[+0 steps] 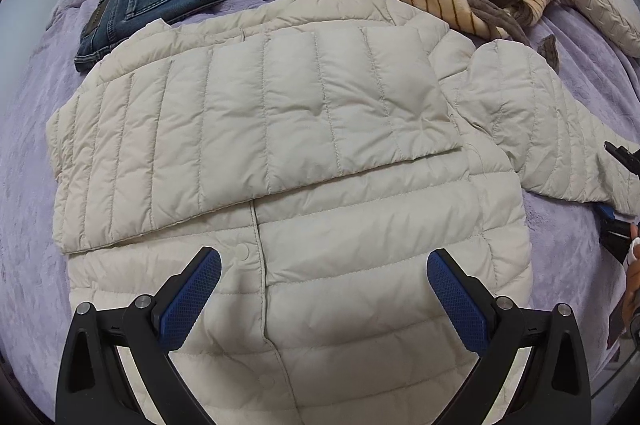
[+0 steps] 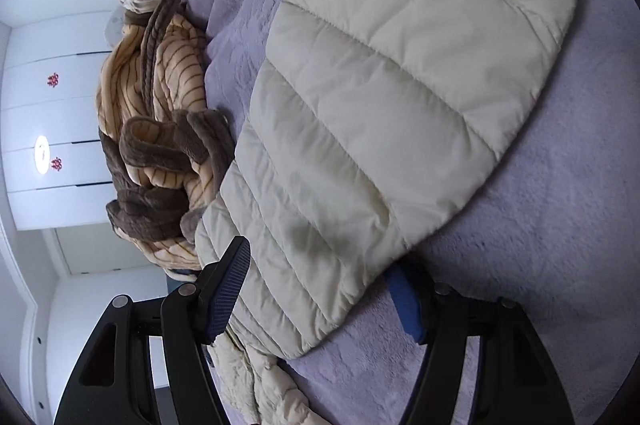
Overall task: Fold large clothes
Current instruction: 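Grasp the other sleeve with the right tool and lift it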
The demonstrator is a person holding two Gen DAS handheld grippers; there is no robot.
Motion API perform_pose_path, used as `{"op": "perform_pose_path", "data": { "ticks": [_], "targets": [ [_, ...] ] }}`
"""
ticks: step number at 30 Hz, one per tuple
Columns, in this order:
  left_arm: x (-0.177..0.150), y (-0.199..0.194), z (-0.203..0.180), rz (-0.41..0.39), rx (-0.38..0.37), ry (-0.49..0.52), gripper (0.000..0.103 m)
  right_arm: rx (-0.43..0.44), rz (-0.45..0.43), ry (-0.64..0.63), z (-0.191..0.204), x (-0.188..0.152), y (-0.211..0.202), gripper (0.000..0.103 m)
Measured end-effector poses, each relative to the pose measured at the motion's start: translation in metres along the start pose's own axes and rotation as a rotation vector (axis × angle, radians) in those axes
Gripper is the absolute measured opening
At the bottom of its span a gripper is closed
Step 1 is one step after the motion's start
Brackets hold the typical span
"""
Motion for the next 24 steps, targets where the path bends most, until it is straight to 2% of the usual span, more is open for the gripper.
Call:
{"op": "perform_pose_path", "data": {
  "ticks": [6, 7, 8, 10, 12, 18, 24],
  "targets": [
    [-0.002, -0.001, 0.014, 0.004, -0.001, -0.038, 0.103, 0.069, -0.002, 0.077, 0.016, 0.012, 0.005, 0.070],
    [-0.002, -0.002, 0.017, 0.002, -0.002, -0.043, 0.103, 0.069, 0.004, 0.074, 0.019, 0.011, 0.006, 0.066],
    [-0.001, -0.003, 0.021, -0.001, -0.003, -0.049, 0.103, 0.074, 0.009, 0.069, 0.023, 0.009, 0.005, 0.059],
    [-0.001, -0.006, 0.029, -0.011, -0.003, -0.062, 0.103, 0.093, 0.026, 0.051, 0.036, 0.006, 0.007, 0.025],
    [0.000, -0.009, 0.038, -0.023, 0.005, -0.076, 0.103, 0.095, 0.032, 0.006, 0.051, 0.001, 0.008, 0.011],
    [-0.003, -0.012, 0.074, -0.041, 0.022, -0.147, 0.103, 0.088, 0.030, -0.206, 0.115, -0.024, 0.011, 0.010],
    [0.002, -0.023, 0.118, -0.082, 0.053, -0.221, 0.103, 0.071, 0.043, -0.601, 0.216, -0.087, 0.029, 0.010]
  ]
}}
Point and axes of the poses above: each gripper's, at about its wrist camera, not at the fingertips, and y roughly the way its jaws point, z to its left, x to its top, the point moved 10 cm from there along y, roughly the way its jaws point, and after that the axes turned 1 degree about -x, right-handed, at the moved point
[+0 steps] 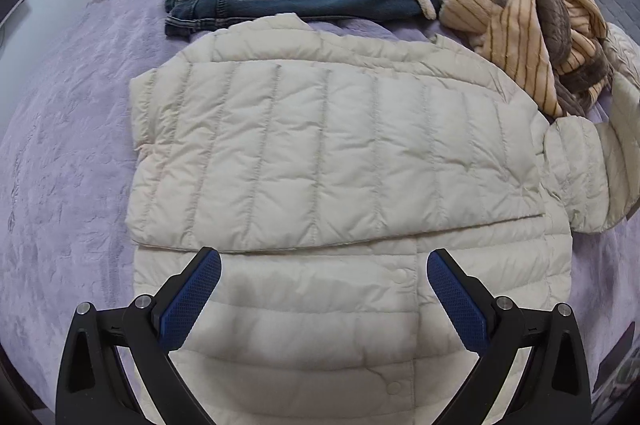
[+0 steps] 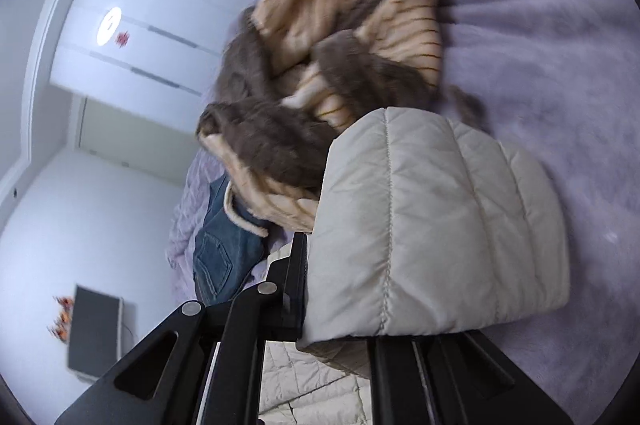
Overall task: Fold large clothes
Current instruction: 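Grasp the other sleeve with the right tool and lift it, then fold the held sleeve over the jacket back and open the right tool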
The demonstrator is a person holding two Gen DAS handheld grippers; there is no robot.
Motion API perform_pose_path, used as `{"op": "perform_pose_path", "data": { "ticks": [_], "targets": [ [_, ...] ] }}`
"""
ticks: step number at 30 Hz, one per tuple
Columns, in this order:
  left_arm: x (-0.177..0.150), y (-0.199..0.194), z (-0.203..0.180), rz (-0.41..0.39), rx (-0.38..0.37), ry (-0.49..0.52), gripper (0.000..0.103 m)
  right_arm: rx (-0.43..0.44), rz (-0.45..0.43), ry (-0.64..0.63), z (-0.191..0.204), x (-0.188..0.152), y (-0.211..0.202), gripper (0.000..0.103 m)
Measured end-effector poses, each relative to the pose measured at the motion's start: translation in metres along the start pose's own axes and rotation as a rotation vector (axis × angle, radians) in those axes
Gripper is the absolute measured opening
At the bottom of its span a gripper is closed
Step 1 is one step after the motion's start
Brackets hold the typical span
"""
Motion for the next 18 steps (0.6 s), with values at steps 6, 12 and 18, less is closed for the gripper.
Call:
{"op": "perform_pose_path", "data": {
  "ticks": [6, 12, 18],
  "targets": [
    [0.025, -0.005, 0.047, -0.060, 0.038, -0.092, 0.103, -0.057, 0.094, -0.506, 0.123, -0.057, 0.061, 0.010],
    [0.036, -0.001, 0.089, -0.084, 0.065, -0.173, 0.103, -0.176, 0.224, -0.841, 0.154, -0.152, 0.131, 0.010],
    [0.036, 0.012, 0.110, -0.079, 0.073, -0.202, 0.103, -0.303, 0.320, -0.982, 0.123, -0.206, 0.173, 0.010]
  ]
}}
Point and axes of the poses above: each gripper's, at about its wrist camera, not at the fingertips, and y roughly the way its jaws point, z to its left, x to its top, the point moved 10 cm from there along y, roughly the way its jaws point, and after that the axes turned 1 degree about -x, right-handed, at the moved point
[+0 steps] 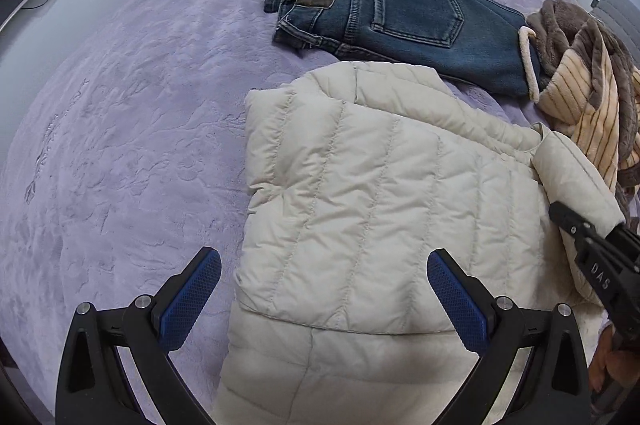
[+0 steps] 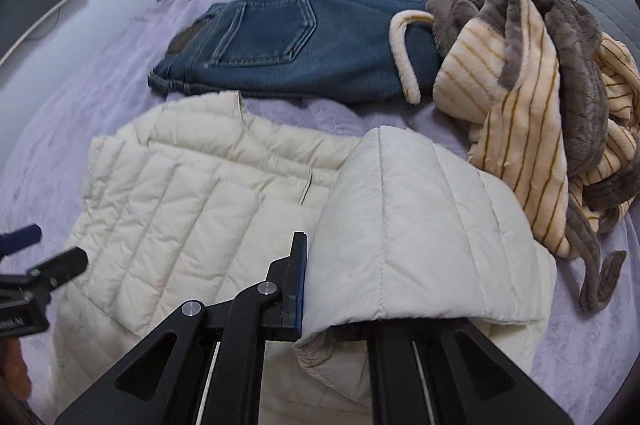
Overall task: Fold large clothes
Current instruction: 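Fold the held sleeve over the jacket back and open the right tool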
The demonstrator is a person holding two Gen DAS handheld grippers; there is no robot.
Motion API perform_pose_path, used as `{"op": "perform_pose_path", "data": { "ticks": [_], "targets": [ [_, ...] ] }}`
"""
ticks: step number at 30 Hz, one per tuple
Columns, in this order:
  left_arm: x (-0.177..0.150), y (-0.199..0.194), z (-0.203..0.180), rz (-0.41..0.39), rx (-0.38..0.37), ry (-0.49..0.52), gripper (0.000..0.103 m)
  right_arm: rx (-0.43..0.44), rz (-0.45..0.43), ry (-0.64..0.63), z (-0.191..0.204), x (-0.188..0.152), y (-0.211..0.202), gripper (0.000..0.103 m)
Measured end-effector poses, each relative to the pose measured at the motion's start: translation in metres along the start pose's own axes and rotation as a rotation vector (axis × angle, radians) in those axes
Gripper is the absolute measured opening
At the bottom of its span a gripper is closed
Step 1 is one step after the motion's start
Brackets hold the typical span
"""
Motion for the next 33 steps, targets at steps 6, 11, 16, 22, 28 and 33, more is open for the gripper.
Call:
{"op": "perform_pose_path", "data": {
  "ticks": [6, 11, 16, 22, 28, 33],
  "targets": [
    [0.000, 0.008, 0.003, 0.007, -0.005, -0.009, 0.103, -0.129, 0.043, -0.110, 0.001, -0.021, 0.009, 0.010],
    [0.002, 0.010, -0.001, -0.005, -0.002, 0.015, 0.103, -0.148, 0.079, -0.101, -0.001, -0.021, 0.003, 0.050],
    [0.001, 0.013, -0.007, 0.015, -0.038, 0.008, 0.103, 0.006, 0.053, 0.173, -0.022, -0.017, -0.027, 0.079],
    [0.006, 0.011, -0.008, -0.007, -0.073, 0.003, 0.103, 0.245, 0.032, 0.694, -0.082, -0.034, -0.026, 0.078],
    [0.012, 0.008, 0.001, -0.006, -0.171, -0.052, 0.103, 0.306, -0.026, 0.862, -0.106, -0.019, -0.009, 0.010],
    [0.021, 0.004, 0.014, 0.003, -0.338, -0.199, 0.103, 0.330, -0.081, 0.488, -0.038, 0.029, -0.028, 0.010]
  ]
}}
Point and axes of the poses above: each gripper's, at about its wrist camera, not at the fingertips, and y roughly the way its jaws point, z to its left, x to its top, the point moved 10 cm from there along y, roughly the way its jaws point, and after that the axes turned 1 degree about -x, right-handed, at the moved point
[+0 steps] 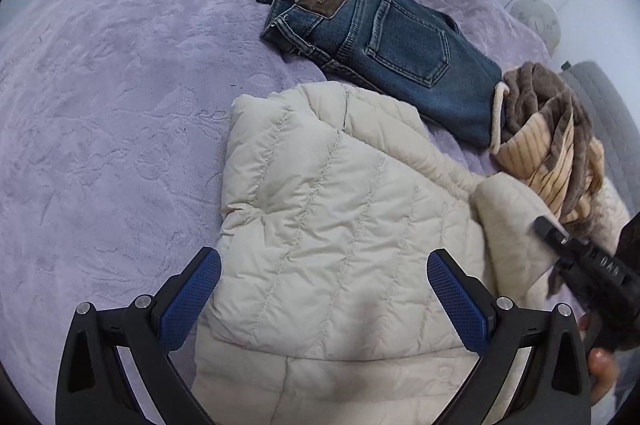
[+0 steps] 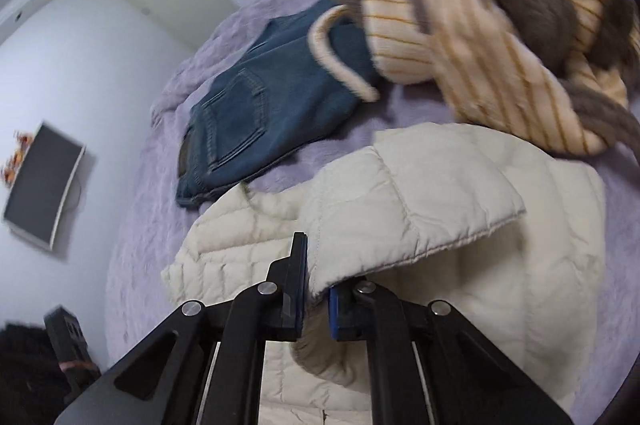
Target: Fold large clothes
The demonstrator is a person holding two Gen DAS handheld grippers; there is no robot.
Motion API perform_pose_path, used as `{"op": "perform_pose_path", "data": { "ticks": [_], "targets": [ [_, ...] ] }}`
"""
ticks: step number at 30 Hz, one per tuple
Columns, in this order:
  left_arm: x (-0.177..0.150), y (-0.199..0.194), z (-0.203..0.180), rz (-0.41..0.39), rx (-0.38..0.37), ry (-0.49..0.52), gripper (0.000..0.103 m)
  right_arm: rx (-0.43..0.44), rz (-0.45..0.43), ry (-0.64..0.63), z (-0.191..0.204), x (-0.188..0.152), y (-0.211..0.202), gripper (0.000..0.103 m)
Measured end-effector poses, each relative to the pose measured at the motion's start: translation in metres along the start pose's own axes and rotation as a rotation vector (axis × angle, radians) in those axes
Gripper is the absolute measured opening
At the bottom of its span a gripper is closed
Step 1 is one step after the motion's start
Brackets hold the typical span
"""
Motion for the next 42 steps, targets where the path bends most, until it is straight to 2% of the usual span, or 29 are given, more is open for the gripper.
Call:
{"op": "perform_pose_path", "data": {
  "ticks": [4, 8, 9, 10, 11, 12, 13, 15, 19, 25, 27, 28, 29, 31, 37, 42],
  "targets": [
    [0.010, -0.009, 0.006, -0.014, -0.091, -0.075, 0.103, -0.009, 0.096, -0.250, 0.053, -0.035, 0.021, 0.010],
    [0.009, -0.006, 0.000, 0.017, -0.160, -0.080, 0.103, -0.040, 0.231, -0.358, 0.065, -0.079, 0.043, 0.011],
    [0.008, -0.005, -0.002, 0.029, -0.176, -0.084, 0.103, -0.060, 0.261, -0.382, 0.064, -0.088, 0.048, 0.018],
    [0.007, -0.002, -0.005, 0.040, -0.193, -0.088, 0.103, -0.075, 0.283, -0.403, 0.064, -0.095, 0.051, 0.033],
    [0.004, 0.000, -0.008, 0.053, -0.211, -0.091, 0.103, -0.085, 0.293, -0.421, 0.064, -0.099, 0.052, 0.041],
    [0.002, 0.002, -0.011, 0.063, -0.225, -0.094, 0.103, -0.091, 0.293, -0.436, 0.065, -0.102, 0.050, 0.057],
    [0.000, 0.004, -0.015, 0.072, -0.236, -0.095, 0.103, -0.096, 0.287, -0.450, 0.066, -0.102, 0.047, 0.061],
    [-0.005, 0.010, -0.022, 0.097, -0.254, -0.090, 0.103, -0.109, 0.274, -0.468, 0.066, -0.101, 0.037, 0.061],
    [-0.013, 0.031, -0.032, 0.160, -0.248, -0.069, 0.103, -0.105, 0.254, -0.392, 0.046, -0.094, 0.010, 0.061],
    [-0.014, 0.050, -0.055, 0.179, -0.206, 0.018, 0.102, -0.021, 0.278, -0.096, -0.021, -0.107, -0.032, 0.061],
    [-0.013, 0.052, -0.060, 0.180, -0.184, 0.033, 0.089, 0.004, 0.278, 0.029, -0.046, -0.112, -0.039, 0.061],
    [-0.013, 0.054, -0.062, 0.186, -0.169, 0.037, 0.070, 0.012, 0.275, 0.091, -0.059, -0.114, -0.041, 0.061],
    [-0.014, 0.056, -0.064, 0.199, -0.163, 0.041, 0.041, 0.017, 0.267, 0.149, -0.071, -0.113, -0.042, 0.061],
    [-0.017, 0.058, -0.065, 0.224, -0.166, 0.036, 0.009, 0.030, 0.235, 0.243, -0.090, -0.111, -0.048, 0.061],
    [-0.016, 0.021, -0.060, 0.149, -0.237, 0.001, 0.009, 0.037, 0.131, 0.416, -0.130, -0.090, -0.055, 0.061],
    [-0.036, 0.023, -0.036, 0.178, -0.172, -0.002, 0.009, 0.023, 0.105, 0.468, -0.158, -0.083, -0.059, 0.061]
  ]
}}
Point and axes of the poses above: each gripper's, at about its wrist camera, not at the fingertips, and y roughly the way its jaws point, z to its left, x to its top, the point moved 10 cm from there along y, roughly the way its jaws point, and after that the axes turned 1 degree about -x, right-handed, at the moved point
